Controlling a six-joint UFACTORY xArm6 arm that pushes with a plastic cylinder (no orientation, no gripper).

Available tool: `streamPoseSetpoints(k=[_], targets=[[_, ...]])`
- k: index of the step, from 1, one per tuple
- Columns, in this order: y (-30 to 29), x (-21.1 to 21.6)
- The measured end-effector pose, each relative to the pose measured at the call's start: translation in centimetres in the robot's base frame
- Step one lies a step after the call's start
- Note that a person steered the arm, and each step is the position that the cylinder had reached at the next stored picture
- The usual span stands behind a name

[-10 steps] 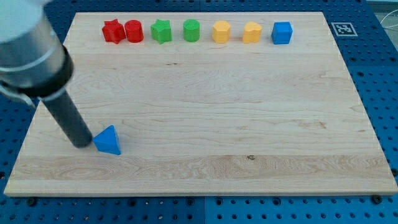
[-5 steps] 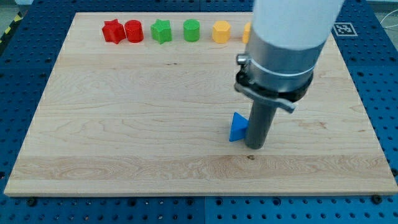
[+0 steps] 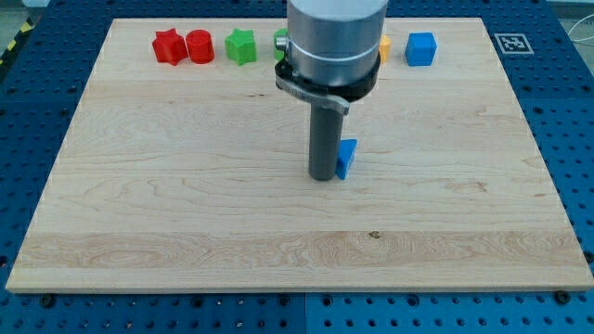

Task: Slide the blue triangle towards the blue cube

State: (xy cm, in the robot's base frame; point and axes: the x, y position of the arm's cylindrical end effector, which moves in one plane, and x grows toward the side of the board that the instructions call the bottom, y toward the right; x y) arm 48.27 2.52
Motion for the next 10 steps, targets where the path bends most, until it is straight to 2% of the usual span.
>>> streamPoseSetpoints(k=[2, 3, 4, 6, 7, 10], targets=[[6.4, -0.9], [9.2, -2.5], [9.6, -5.1], [16.3, -7.9], [16.2, -9.4], [10.6, -13.0]])
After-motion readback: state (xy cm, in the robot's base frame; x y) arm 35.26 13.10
